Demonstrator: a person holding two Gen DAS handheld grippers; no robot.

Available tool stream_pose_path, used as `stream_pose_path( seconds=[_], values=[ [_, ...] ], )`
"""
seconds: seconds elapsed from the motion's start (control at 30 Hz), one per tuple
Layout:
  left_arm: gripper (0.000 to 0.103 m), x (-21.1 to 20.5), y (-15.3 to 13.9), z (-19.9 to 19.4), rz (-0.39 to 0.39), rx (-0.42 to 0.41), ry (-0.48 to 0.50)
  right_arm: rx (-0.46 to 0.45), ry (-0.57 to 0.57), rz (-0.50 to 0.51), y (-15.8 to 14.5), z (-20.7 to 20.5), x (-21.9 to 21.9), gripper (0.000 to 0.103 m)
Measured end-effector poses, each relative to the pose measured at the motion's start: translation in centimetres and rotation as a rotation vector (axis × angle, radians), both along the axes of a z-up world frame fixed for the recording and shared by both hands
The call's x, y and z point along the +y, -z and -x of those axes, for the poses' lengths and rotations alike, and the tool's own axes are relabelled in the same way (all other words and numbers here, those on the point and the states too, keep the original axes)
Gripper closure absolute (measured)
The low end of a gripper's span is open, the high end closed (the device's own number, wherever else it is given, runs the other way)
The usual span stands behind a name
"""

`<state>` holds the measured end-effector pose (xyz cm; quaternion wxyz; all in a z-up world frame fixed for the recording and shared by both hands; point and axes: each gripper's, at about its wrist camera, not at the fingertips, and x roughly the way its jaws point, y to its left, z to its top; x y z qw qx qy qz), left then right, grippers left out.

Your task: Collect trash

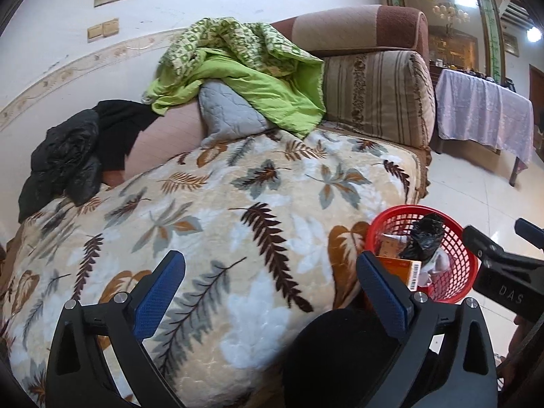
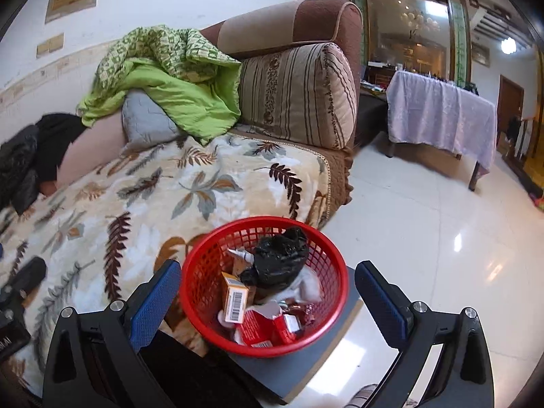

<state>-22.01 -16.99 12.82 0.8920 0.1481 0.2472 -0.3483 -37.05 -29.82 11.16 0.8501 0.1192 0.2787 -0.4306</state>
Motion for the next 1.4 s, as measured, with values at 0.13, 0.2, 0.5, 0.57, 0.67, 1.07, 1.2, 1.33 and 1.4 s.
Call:
stream_pose_path(
  seconds=[0.13,0.2,0.5,0.57,0.67,1.07,1.2,1.33,1.4],
  values=[
    [0.003,0.4,-0.1,-0.4,0.007,-0.008,-0.026,0.007,-0.002,0.002,0.0,0.0,0.2,0.0],
    [0.002,0.4,-0.1,-0.3,0.005,-0.017,-0.033,0.012,0.0,0.002,0.1,-0.1,0.2,0.0],
    [0.002,-0.4,0.3,0.4,-0.024,-0.033,-0.012,0.02,0.0,-0.015,0.4,-0.1,0.1,0.0],
    [0.002,-0.5,0.4,0.5,-0.031,-0.039,-0.014,0.021,-0.001,-0.018,0.5,-0.1,0.1,0.0],
    [0.002,-0.6,0.4,0.8,-0.04,-0.054,-0.016,0.022,-0.005,-0.023,0.5,-0.2,0.0,0.0],
    [0.002,-0.5,0.5,0.9,-0.037,-0.051,-0.011,0.037,-0.02,-0.019,0.6,-0.6,0.3,0.0],
    [0.002,-0.5,0.6,0.8,-0.037,-0.051,-0.013,0.041,-0.025,-0.016,0.6,-0.7,0.4,0.0],
    [0.002,-0.5,0.6,0.8,-0.037,-0.048,-0.014,0.046,-0.028,-0.016,0.7,-0.9,0.5,0.0],
    [0.002,-0.5,0.6,0.8,-0.036,-0.05,-0.013,0.048,-0.03,-0.015,0.7,-1.0,0.6,0.0]
  ],
)
